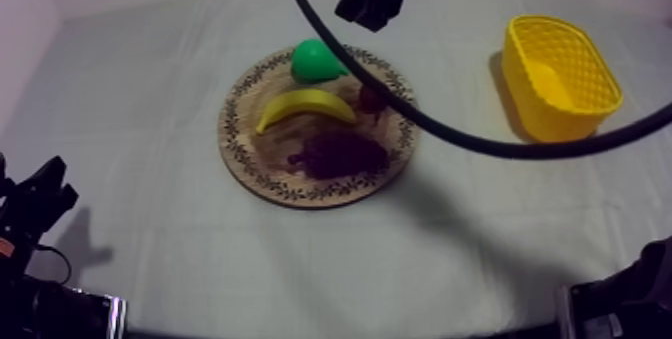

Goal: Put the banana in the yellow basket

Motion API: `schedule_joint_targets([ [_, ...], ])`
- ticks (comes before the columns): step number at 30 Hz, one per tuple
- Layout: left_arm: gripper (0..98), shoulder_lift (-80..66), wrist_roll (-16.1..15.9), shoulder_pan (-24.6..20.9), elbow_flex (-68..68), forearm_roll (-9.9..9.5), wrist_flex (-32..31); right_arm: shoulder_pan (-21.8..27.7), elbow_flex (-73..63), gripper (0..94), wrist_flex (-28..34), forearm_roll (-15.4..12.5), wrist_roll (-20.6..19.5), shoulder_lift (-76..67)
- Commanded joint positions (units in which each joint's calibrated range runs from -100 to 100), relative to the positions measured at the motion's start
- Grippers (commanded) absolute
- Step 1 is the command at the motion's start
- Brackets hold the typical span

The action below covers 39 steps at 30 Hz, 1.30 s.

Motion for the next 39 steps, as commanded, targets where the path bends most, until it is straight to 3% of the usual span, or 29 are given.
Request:
schedule_joint_targets([
  [1,0.0,-0.1,0.0,0.0,0.0,0.0,0.0,0.1,-0.3,51.5,0.2,-0.1,0.4,0.1],
  [16,0.0,-0.1,0.0,0.0,0.0,0.0,0.0,-1.0,-7.2,53.7,1.9,-1.5,2.1,11.3],
  [39,0.0,-0.1,0.0,0.0,0.0,0.0,0.0,-1.9,-19.8,52.1,1.2,-2.1,1.7,36.5],
])
